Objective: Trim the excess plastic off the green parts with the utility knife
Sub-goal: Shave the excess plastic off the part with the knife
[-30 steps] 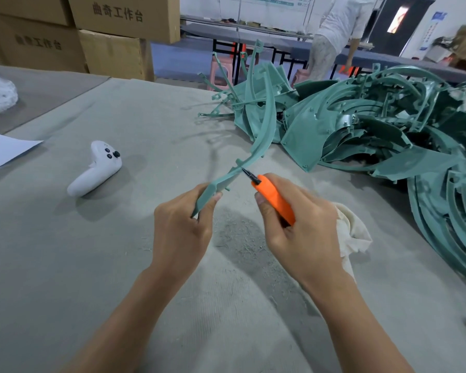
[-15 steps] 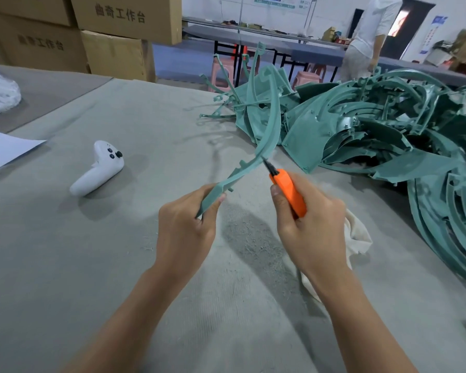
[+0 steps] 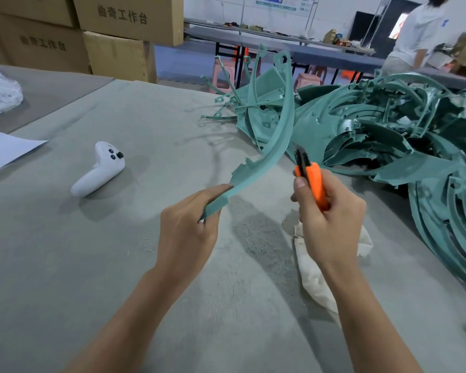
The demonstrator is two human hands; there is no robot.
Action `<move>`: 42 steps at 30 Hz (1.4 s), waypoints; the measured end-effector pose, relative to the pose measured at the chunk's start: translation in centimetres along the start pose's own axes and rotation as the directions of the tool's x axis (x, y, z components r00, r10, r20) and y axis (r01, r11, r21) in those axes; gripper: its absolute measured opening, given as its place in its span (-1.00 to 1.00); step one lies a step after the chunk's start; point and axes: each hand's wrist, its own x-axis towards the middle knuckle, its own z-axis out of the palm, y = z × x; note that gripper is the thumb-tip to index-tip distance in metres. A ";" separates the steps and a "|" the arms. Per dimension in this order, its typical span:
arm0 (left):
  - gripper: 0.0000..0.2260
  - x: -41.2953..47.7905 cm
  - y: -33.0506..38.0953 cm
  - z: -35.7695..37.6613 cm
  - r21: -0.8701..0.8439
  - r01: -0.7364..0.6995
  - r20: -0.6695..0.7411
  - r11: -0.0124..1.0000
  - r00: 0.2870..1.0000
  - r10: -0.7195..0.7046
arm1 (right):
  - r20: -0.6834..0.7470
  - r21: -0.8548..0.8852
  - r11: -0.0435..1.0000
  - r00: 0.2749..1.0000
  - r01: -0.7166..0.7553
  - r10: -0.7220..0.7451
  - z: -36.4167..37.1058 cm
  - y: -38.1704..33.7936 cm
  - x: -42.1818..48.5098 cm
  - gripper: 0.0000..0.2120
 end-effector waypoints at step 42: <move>-0.60 0.2 1.1 0.2 -0.078 0.074 -0.064 0.994 0.995 -0.079 | 0.139 0.116 0.987 0.982 0.110 -0.126 3.4 -4.2 -3.7 -0.84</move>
